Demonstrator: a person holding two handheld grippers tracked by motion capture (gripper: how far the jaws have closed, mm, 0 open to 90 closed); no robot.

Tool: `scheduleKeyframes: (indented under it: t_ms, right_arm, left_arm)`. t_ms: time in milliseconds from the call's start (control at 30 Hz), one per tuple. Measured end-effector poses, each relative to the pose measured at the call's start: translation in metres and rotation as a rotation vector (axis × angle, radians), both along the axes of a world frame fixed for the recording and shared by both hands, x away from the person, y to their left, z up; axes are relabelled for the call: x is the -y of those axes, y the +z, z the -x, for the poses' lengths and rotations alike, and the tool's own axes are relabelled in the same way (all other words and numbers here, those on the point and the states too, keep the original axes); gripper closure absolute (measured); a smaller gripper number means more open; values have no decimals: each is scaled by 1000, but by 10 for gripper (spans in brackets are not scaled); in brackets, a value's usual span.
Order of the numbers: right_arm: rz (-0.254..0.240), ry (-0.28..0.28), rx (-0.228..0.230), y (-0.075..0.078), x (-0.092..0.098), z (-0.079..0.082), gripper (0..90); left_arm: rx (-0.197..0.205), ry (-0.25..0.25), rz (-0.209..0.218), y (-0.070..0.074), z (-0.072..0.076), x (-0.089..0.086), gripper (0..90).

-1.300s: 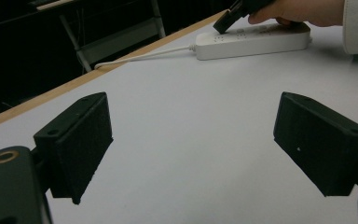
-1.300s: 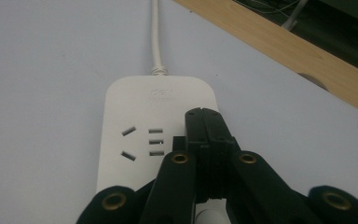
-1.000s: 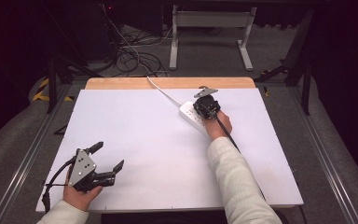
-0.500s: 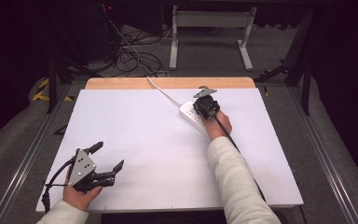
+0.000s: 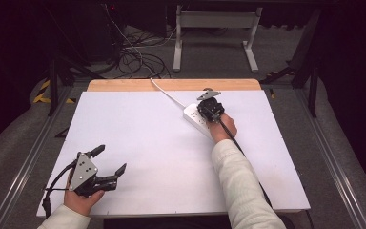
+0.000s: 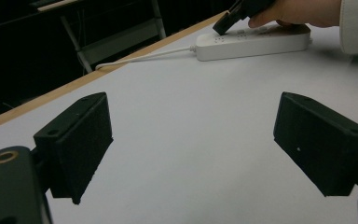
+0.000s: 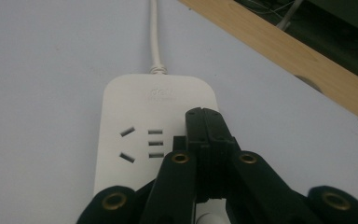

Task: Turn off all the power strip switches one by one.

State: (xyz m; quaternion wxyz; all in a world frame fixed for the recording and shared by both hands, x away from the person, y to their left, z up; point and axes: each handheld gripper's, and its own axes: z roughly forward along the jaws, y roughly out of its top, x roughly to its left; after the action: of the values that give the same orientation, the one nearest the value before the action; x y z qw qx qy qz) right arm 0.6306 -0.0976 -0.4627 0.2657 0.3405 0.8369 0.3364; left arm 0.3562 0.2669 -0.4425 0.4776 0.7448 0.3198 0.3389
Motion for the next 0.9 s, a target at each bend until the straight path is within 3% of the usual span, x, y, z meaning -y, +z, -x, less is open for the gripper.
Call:
scheduleKeyframes:
  t_ms: [167, 367, 467, 567, 767, 800, 900]
  right_arm:
    - [8, 0, 8, 0, -1, 1, 900]
    - [-41, -15, -7, 4, 7, 4, 900]
    - [-115, 5, 15, 14, 11, 8, 900]
    - [-121, 38, 42, 27, 12, 14, 900]
    - [-165, 70, 46, 48, 22, 31, 892]
    - [-167, 75, 51, 50, 23, 34, 809]
    - [-182, 87, 50, 59, 27, 42, 759]
  left_arm:
    - [2, 2, 0, 0, 0, 0, 121]
    - [0, 5, -1, 0, 0, -1, 121]
    - [0, 6, -1, 0, -1, 0, 122]
    - [-2, 6, 2, 0, 0, 0, 121]
    - [-1, 7, 1, 0, 0, 1, 121]
    - [0, 7, -1, 0, 0, 1, 122]
    - [-1, 10, -2, 0, 0, 1, 122]
